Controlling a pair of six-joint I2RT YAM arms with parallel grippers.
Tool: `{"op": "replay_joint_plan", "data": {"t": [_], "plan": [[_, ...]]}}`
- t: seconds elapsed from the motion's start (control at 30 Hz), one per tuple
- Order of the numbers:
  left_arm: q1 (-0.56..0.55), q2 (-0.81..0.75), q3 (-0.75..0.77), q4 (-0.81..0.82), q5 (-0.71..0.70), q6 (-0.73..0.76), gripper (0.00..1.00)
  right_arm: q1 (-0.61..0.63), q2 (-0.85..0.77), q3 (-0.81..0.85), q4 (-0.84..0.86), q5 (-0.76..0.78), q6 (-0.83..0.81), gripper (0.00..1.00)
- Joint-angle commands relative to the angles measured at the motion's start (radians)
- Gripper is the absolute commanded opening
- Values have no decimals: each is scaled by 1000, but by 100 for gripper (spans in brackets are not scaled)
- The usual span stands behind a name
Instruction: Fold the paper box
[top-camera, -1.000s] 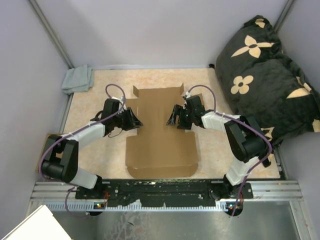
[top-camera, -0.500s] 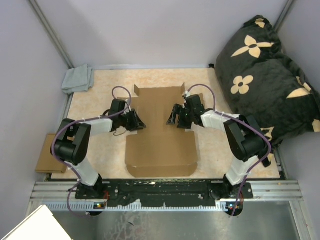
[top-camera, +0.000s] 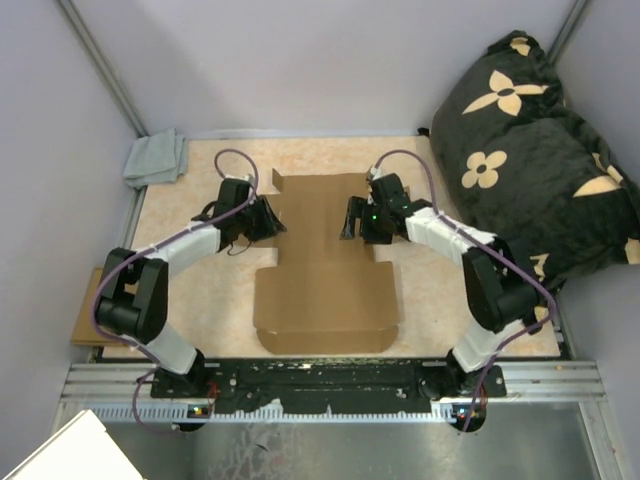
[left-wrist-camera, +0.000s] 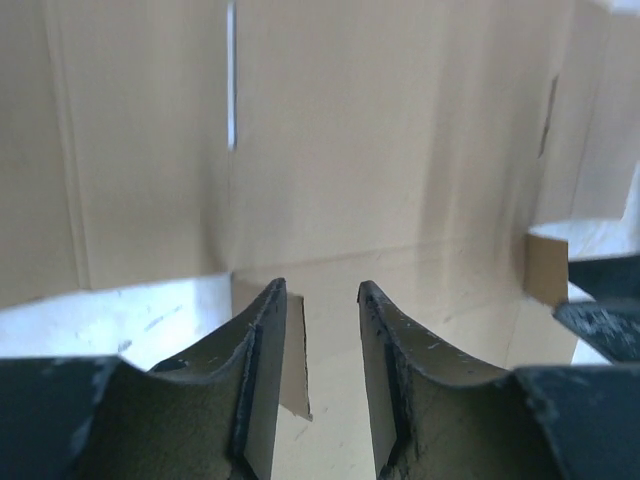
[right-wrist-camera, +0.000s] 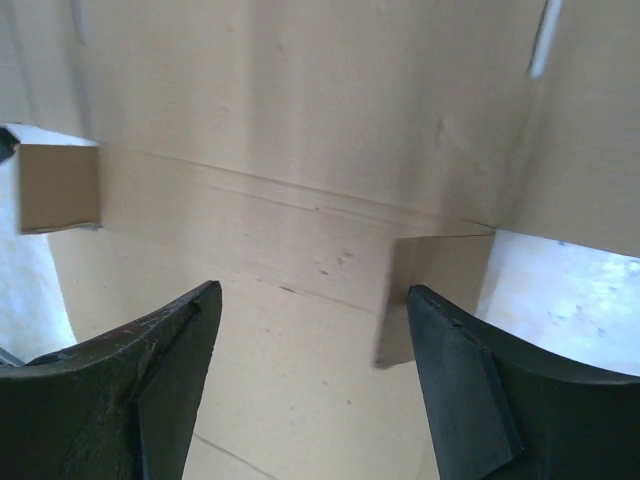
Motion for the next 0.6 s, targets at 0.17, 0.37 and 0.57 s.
{"op": "replay_joint_plan", "data": {"t": [0.17, 0.37, 0.57], "plan": [[11, 175, 401, -110, -242, 115, 44, 3, -318, 107, -129, 119, -144, 77], [71, 421, 744, -253, -326, 127, 44, 3, -484, -1, -161, 137, -149, 77], [96, 566, 921, -318, -355, 167, 44, 3, -614, -126, -147, 126, -128, 78]]}}
